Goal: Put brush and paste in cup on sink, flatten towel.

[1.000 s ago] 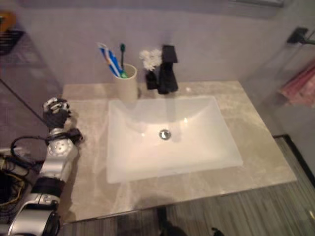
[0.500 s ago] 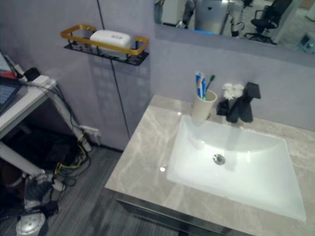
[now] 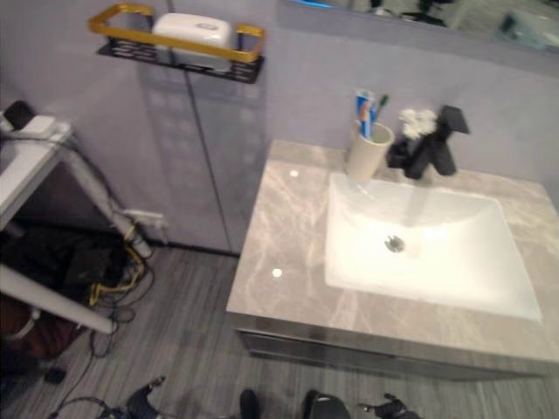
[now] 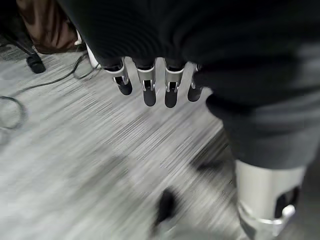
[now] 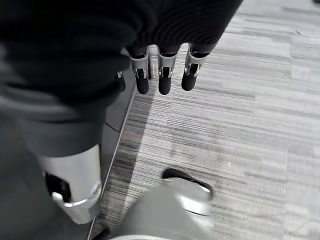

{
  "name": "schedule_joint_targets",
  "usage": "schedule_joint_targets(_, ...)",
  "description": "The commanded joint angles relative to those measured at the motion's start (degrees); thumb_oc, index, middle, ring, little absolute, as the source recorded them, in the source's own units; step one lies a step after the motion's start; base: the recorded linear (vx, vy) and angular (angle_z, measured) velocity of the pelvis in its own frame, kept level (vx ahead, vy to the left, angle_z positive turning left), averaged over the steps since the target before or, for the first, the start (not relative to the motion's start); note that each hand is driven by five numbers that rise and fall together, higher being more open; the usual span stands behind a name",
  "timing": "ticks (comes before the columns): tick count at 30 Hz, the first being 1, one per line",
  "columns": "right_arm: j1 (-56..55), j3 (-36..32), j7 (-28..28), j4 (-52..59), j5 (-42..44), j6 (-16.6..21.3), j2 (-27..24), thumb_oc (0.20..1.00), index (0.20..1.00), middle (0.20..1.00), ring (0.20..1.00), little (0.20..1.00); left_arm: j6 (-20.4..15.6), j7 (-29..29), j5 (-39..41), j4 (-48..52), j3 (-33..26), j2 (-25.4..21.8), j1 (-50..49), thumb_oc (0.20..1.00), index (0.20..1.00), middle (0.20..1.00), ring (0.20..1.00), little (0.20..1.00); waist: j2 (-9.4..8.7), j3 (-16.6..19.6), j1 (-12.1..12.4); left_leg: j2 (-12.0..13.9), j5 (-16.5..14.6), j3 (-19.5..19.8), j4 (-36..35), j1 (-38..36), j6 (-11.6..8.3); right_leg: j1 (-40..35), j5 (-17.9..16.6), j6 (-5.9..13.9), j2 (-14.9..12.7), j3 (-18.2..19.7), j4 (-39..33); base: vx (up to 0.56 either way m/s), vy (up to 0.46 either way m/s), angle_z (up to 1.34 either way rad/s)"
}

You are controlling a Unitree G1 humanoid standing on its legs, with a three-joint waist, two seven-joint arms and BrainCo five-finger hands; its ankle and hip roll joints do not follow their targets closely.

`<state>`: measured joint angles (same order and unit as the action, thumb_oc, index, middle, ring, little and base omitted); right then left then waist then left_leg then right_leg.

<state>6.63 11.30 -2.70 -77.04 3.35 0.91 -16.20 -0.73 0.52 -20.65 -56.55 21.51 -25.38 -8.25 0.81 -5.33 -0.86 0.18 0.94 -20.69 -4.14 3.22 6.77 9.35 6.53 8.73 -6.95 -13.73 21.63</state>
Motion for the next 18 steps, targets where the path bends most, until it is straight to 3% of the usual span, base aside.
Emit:
schedule_joint_targets(1,-0.08,2.22,0.51,-1.84,-4.35,-0.85,-2.77,1.000,1.000,1.000,1.000,1.000,0.14,-0.45,-2.74,-5.62,0.42,1.79,-0.19,1.000,1.000,1.000,1.000,1.000,-0.21,3.47,0.15,0.14,1.63,1.06,-0.10,2.80,-4.61,-6.08,-3.72,-0.63,-0.86,0.44,-6.47,-0.18,-0.001,-0.88)
schedule_joint_targets(5,0.53,3.00,0.92,-1.31,-4.64,-0.47,-2.78,1.000,1.000,1.000,1.000,1.000,1.70,1.09,-3.01,-19.35,-0.53,6.08,2.46,1.000,1.000,1.000,1.000,1.000,-0.89,5.12,0.73,1.25,2.87,-4.49,0.00,5.28,-5.44,-10.90,-4.19,0.72,-2.34,0.33,-6.56,-0.16,-0.105,-0.98)
schedule_joint_targets(7,1.14,5.15,0.53,-0.58,-7.26,-0.44,-2.61,1.000,1.000,1.000,1.000,1.000,2.23,1.82,-2.67,-23.17,-2.95,6.01,3.14,1.000,1.000,1.000,1.000,1.000,-1.04,4.78,1.59,4.46,5.00,-8.31,1.43,6.10,-7.28,-10.88,-1.83,-1.02,-1.55,-1.69,-10.61,-0.17,-0.285,-1.50)
schedule_joint_targets(9,1.05,5.78,0.25,0.62,-7.95,0.08,-2.69,1.000,1.000,1.000,1.000,1.000,2.54,2.52,-3.09,-23.67,-3.67,6.01,3.56,1.000,1.000,1.000,1.000,1.000,-1.13,4.60,1.61,5.31,5.56,-8.58,1.99,6.23,-8.02,-11.19,-0.65,-1.44,-0.71,-1.71,-12.41,-0.12,-0.276,-1.14)
schedule_joint_targets(10,-0.12,6.94,0.24,3.04,-8.43,0.75,-3.14,1.000,1.000,1.000,1.000,1.000,2.73,3.84,-2.90,-23.96,-4.72,5.66,4.66,1.000,1.000,1.000,1.000,1.000,-1.16,3.98,0.95,6.79,7.15,-8.51,2.85,7.02,-9.30,-12.01,0.70,-2.49,1.62,0.65,-15.44,-0.16,-0.360,-0.62)
schedule_joint_targets(11,-0.58,7.27,0.40,4.34,-8.32,0.94,-3.44,1.000,1.000,1.000,1.000,1.000,2.68,4.00,-3.27,-23.86,-4.62,5.58,5.14,1.000,1.000,1.000,1.000,1.000,-1.19,3.65,0.62,7.35,7.72,-8.47,3.12,7.51,-9.81,-12.38,0.87,-2.83,2.29,1.50,-16.88,-0.22,-0.485,-0.23)
schedule_joint_targets(14,-1.57,7.77,-0.01,7.66,-6.89,1.61,-4.58,1.000,1.000,1.000,1.000,1.000,2.36,5.29,-3.46,-22.57,-3.98,5.44,7.21,1.000,1.000,1.000,1.000,1.000,-1.04,1.78,0.23,8.90,9.75,-5.32,4.36,8.73,-11.52,-11.97,0.36,-4.36,4.45,4.82,-19.11,-0.21,-0.289,-0.37)
schedule_joint_targets(15,-1.94,7.85,-0.12,7.87,-6.53,1.71,-4.76,1.000,1.000,1.000,1.000,1.000,2.24,5.80,-3.48,-21.90,-3.53,5.64,8.16,1.000,1.000,1.000,1.000,1.000,-0.79,0.98,0.43,9.10,10.75,-3.66,4.76,9.62,-11.05,-11.21,-0.58,-5.08,5.34,5.48,-19.20,-0.22,-0.265,-0.90)
schedule_joint_targets(18,-2.04,8.42,-0.74,7.70,-5.55,2.07,-4.91,1.000,1.000,1.000,1.000,1.000,1.08,7.54,-1.59,-19.94,-1.29,7.43,10.45,1.000,1.000,1.000,1.000,1.000,-0.95,-0.27,1.04,5.57,8.93,8.95,5.61,10.80,-10.78,-10.04,-2.12,-5.62,6.37,9.07,-20.40,-0.16,-0.229,-0.48)
